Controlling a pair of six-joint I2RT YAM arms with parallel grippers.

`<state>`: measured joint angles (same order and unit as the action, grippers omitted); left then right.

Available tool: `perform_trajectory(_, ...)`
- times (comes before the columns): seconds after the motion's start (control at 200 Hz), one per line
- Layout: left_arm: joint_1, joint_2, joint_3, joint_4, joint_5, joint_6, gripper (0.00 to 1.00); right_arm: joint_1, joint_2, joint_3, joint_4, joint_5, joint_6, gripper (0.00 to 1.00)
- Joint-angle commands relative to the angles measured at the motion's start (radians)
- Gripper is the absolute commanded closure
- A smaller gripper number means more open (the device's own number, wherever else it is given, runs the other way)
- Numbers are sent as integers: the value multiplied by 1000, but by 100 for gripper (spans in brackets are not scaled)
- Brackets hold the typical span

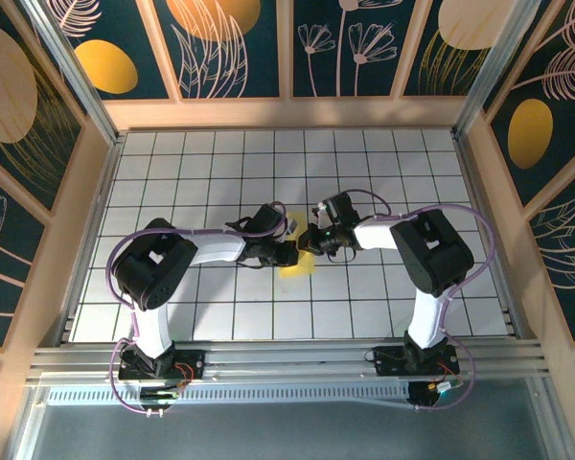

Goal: Fold a paper plane with a square sheet of paper (fold left side to right side)
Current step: Fold the triangle a second time at the center of the table.

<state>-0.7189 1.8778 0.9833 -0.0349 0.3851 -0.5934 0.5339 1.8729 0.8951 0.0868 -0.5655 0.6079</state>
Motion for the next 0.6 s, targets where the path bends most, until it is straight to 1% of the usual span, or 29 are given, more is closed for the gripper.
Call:
perform_trajectory(0.0,7,13,-41,-50,-30,22,100,5,76,-23,-129,122,-25,100)
perform_trajectory(0.23,7,-42,-119,-30,1,32,100,0,75,-19,-135,122,-30,100)
perform_trajectory(0.38,7,-84,-170,-34,22,65,100,-2,76,-19,-138,122,-32,100)
perform_trajectory(0.5,6,-120,-201,-62,17,105,100,-3,77,-19,-139,122,-34,100)
perform_trajectory(0.595,6,-141,-215,-93,-9,135,100,-4,78,-19,-139,121,-33,100)
